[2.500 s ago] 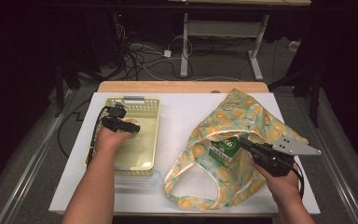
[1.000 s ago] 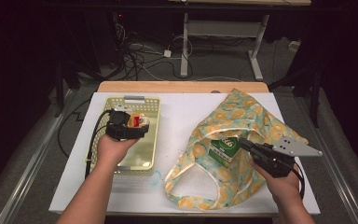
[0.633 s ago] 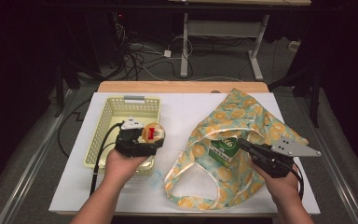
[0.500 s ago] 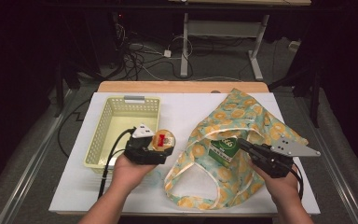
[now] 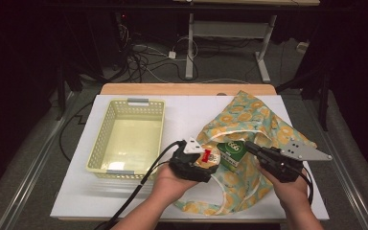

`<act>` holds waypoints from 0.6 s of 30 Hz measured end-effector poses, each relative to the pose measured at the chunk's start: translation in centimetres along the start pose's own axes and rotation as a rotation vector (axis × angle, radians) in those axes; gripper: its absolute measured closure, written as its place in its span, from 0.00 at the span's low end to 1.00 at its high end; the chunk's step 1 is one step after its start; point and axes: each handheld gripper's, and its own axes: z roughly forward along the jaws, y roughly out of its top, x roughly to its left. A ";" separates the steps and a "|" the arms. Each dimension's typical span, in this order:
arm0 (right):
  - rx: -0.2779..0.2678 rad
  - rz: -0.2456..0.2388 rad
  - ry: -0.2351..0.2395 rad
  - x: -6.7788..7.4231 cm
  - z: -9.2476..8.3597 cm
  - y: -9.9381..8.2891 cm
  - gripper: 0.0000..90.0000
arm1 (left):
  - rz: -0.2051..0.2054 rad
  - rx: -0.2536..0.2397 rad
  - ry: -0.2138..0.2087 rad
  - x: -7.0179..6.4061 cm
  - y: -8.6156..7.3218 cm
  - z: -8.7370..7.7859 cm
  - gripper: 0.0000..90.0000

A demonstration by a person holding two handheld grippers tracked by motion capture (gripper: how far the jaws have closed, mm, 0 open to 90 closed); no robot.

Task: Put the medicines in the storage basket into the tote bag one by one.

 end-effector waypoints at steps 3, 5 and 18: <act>-0.001 0.000 -0.001 -0.1 -0.1 0.0 1.00 | 0.026 0.013 -0.006 -0.9 1.0 1.6 0.21; -0.005 0.003 0.001 -0.1 -0.1 0.0 1.00 | 0.027 0.019 -0.002 -1.1 1.7 2.7 0.21; -0.013 0.004 0.003 -0.2 -0.2 0.1 1.00 | 0.008 0.000 0.065 -1.0 4.1 6.6 0.21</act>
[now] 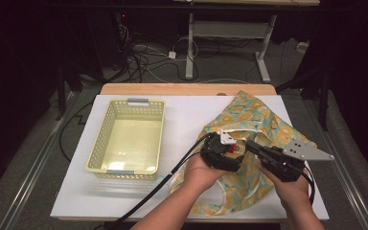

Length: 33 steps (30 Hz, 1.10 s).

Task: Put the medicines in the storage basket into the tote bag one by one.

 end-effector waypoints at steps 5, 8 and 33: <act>0.001 0.003 -0.001 0.0 0.0 0.0 1.00 | 0.001 -0.017 0.018 0.0 0.0 0.5 0.21; 0.001 0.001 -0.002 0.0 0.0 0.0 1.00 | 0.004 -0.017 0.011 0.0 -0.1 0.4 0.20; 0.003 -0.006 -0.002 0.0 0.1 0.0 1.00 | -0.024 -0.089 -0.054 0.3 -3.1 -1.7 0.96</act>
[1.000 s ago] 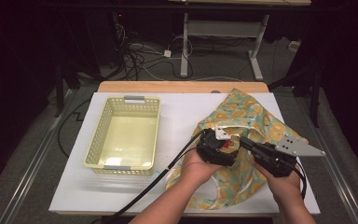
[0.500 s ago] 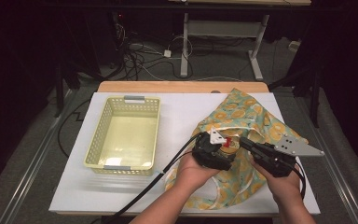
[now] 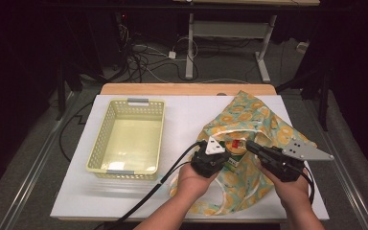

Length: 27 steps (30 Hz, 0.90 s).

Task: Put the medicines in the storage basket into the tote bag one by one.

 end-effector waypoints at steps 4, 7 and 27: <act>-0.001 0.005 -0.002 -0.1 -0.1 0.0 1.00 | -0.001 -0.002 0.014 0.4 1.1 1.2 0.97; -0.002 0.003 -0.001 -0.2 -0.2 0.0 1.00 | -0.009 -0.002 0.020 0.6 1.6 2.0 0.97; 0.002 0.004 -0.008 -0.1 -0.2 0.0 1.00 | -0.005 -0.020 0.026 0.9 -5.7 -5.6 0.93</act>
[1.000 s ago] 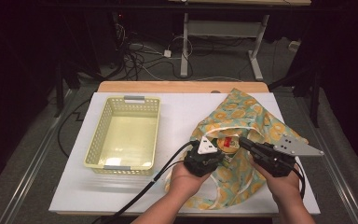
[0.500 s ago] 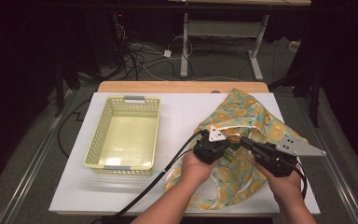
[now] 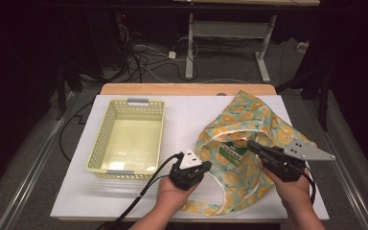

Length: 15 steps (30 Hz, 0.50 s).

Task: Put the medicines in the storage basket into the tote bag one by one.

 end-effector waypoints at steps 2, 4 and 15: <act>0.001 0.000 -0.001 0.1 0.0 0.0 1.00 | 0.002 0.009 0.010 0.1 -1.0 -1.3 0.91; 0.003 -0.002 -0.002 0.1 0.1 0.0 1.00 | 0.002 0.015 0.020 0.3 -1.8 -2.4 0.89; 0.022 -0.014 -0.004 0.2 0.4 -0.3 1.00 | -0.004 0.054 0.057 -0.4 -5.4 -4.4 0.33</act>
